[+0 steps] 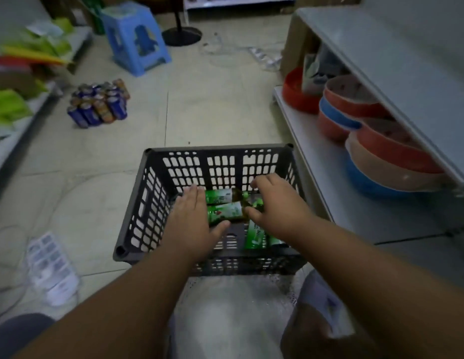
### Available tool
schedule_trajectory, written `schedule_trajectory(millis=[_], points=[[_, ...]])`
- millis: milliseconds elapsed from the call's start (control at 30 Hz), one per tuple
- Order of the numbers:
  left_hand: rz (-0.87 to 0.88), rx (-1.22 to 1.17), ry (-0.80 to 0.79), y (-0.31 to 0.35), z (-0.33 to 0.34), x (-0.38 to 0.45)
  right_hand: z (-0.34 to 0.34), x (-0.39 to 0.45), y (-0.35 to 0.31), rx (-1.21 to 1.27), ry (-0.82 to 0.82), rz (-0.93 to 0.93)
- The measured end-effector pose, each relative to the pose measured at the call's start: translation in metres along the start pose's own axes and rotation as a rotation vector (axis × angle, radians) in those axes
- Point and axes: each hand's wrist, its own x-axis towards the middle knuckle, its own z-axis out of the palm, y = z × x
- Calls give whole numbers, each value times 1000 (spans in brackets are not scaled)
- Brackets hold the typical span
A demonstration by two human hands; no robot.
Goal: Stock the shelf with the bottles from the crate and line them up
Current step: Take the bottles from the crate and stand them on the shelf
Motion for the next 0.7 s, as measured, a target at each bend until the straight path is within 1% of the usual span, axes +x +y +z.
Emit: schedule_trajectory(millis=[200,333,400,467,567,700], points=[[-265,27,-24,-42,55,19,71,70,1,-29,-205,-87],[-307,-27,-25,-52,74,19,113,98,0,-23,-355,-75],[-376,-69,-50,-53,74,24,134,114,0,56,-410,15],[-422,-79,-63,-55,75,28,156,130,1,203,-481,165],[-408,-41,-54,-56,79,30,191,151,5,436,-557,408],[-392,-26,-15,-60,80,37,230,178,14,705,-593,639]])
